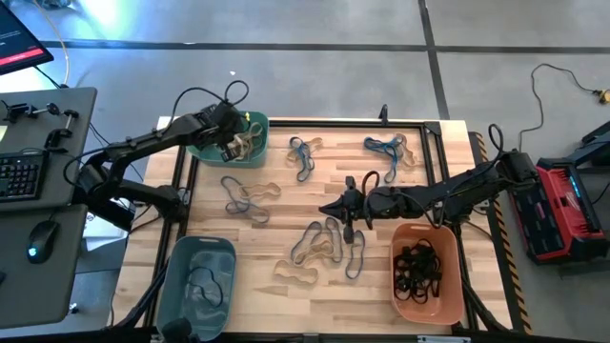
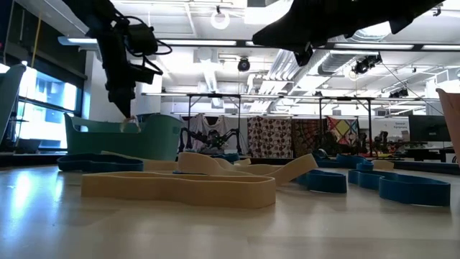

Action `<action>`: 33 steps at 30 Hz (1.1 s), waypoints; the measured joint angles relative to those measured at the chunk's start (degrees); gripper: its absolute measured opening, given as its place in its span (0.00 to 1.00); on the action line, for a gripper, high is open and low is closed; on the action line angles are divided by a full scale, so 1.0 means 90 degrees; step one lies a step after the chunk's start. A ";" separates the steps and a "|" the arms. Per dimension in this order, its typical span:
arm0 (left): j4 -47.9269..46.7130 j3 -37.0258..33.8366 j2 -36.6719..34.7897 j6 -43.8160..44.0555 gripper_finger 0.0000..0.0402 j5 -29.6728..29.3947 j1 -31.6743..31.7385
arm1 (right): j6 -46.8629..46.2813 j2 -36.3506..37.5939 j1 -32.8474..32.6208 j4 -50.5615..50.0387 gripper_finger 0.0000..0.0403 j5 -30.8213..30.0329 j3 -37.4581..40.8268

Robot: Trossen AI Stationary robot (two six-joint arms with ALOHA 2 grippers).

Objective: Sort rubber bands into baskets
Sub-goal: Put the brown rubber band into the green bin

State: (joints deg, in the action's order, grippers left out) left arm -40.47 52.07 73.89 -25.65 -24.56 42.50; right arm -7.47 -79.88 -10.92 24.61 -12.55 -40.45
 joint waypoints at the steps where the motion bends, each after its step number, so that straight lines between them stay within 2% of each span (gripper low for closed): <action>1: 0.0002 0.0000 0.0000 0.0002 0.08 -0.0002 -0.0025 | 0.0001 0.0000 0.0000 -0.0029 0.00 -0.0051 0.0000; 8: 0.0107 0.0000 -0.0002 0.0170 0.24 0.0000 -0.0149 | -0.0063 0.0000 0.0002 -0.0209 0.00 -0.0446 0.0002; 13: 0.0155 0.0000 -0.0098 0.0380 0.29 0.0036 -0.0289 | -0.0060 0.0000 0.0002 -0.0242 0.00 -0.0448 0.0002; 19: 0.0412 0.0000 -0.0637 0.0524 0.22 0.0696 -0.0691 | -0.0001 0.0000 0.0002 -0.0486 0.00 -0.0612 0.0002; 26: 0.0678 0.0002 -0.1340 0.0527 0.11 0.1876 -0.1538 | -0.0022 0.0000 0.0001 -0.0694 0.00 -0.0914 0.0002; 30: 0.0673 0.0002 -0.1542 0.0512 0.08 0.2057 -0.2223 | 0.0022 -0.0133 -0.0089 -0.0664 0.02 -0.0752 0.0002; 33: 0.0675 0.0002 -0.1581 0.0597 0.08 0.2059 -0.2750 | 0.0049 -0.0340 -0.0222 -0.0669 0.08 -0.0725 0.0002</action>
State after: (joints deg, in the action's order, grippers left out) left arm -34.40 52.10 59.66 -20.28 -6.03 17.75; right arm -7.03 -82.94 -12.92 18.60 -19.07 -40.42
